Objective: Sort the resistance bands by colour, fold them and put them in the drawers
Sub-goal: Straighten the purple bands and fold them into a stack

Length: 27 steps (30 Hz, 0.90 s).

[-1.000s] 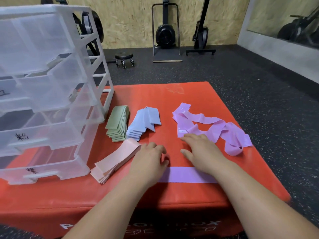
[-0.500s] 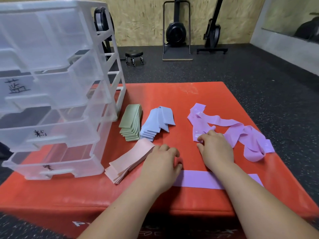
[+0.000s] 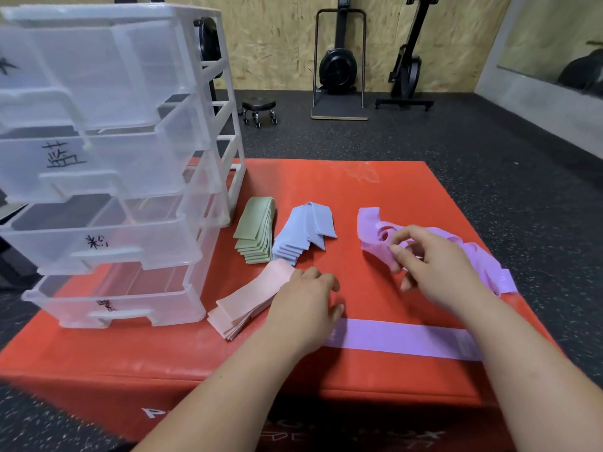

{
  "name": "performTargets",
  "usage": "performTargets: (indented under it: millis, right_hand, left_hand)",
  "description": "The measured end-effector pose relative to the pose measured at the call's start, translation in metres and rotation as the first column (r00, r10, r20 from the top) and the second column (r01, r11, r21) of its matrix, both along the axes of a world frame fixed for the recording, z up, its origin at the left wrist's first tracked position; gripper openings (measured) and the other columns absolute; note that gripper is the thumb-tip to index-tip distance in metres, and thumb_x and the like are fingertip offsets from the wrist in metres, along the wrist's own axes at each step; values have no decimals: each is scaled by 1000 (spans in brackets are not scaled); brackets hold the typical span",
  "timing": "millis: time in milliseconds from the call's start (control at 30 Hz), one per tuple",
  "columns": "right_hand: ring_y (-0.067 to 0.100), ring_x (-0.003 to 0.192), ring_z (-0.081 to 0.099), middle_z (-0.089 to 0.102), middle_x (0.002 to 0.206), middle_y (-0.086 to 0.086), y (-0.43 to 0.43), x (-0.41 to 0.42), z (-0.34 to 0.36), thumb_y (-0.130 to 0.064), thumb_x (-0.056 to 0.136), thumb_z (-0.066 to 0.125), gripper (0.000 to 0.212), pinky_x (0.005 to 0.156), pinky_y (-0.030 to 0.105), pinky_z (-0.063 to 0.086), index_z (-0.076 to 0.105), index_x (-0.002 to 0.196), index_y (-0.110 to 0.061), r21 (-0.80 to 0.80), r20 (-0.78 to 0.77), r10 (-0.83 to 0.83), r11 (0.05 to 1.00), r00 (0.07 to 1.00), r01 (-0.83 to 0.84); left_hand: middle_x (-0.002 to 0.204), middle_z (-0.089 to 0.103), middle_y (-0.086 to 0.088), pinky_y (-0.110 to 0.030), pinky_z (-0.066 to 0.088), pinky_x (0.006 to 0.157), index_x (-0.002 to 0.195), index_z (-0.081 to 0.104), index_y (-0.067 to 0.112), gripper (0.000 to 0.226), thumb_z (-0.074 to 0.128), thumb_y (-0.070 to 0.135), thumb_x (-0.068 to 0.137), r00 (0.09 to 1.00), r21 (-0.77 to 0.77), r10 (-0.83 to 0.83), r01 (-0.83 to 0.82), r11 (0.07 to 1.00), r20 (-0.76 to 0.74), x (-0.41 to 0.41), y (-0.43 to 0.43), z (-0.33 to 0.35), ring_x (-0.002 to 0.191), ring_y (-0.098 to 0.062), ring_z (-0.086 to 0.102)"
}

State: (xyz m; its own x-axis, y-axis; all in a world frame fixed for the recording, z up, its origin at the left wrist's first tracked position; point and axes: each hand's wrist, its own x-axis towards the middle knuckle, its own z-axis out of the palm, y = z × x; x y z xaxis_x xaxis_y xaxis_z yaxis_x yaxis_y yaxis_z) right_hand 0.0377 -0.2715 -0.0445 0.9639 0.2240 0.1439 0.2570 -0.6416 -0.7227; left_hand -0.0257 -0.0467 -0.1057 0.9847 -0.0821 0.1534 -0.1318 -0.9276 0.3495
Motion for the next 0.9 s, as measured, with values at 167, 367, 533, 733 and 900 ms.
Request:
performTargets:
  millis: [167,367,533,733,900]
  right_hand:
    - [-2,66,70,74,77,-20,-35,-13,10,-35,95,65,11,78,32,54,66,84,-33,-127,143,-196,968,970,215]
    - [11,69,73,74,76,-10,-58,-22,15,-24,79,89,23,75,35,57,67,83,-28,119,92,-299,950,950,288]
    - [31,78,75,74,94,13,-58,-30,25,2,81,84,42,73,30,57,60,110,-16,446,-16,-74,892,997,73]
    - [21,81,74,73,89,6,-53,-40,30,10,78,82,51,70,22,57,61,120,-11,555,-158,163,830,974,-49]
    - [23,86,73,71,91,14,-55,-38,25,9,76,84,50,86,33,58,67,115,-17,526,-168,229,844,959,-109]
  left_hand:
    - [121,59,3,-41,48,97,128,62,31,34,63,44,97,999,-11,-34,35,999,35,1,-18,6,115,-25,52]
    - [115,62,6,-41,51,92,122,66,31,27,66,37,96,996,-157,-53,65,986,75,4,-36,4,112,-21,58]
    - [121,64,17,-27,50,89,125,65,32,29,70,33,97,983,-474,-6,93,876,182,9,-54,13,106,-1,61]
    - [144,59,22,-26,46,108,147,56,33,45,68,35,103,973,-686,-185,231,690,141,11,-69,35,135,2,53]
    - [117,78,-3,-52,55,106,126,70,17,24,69,22,103,953,-858,-304,153,490,-4,15,-70,36,115,-17,72]
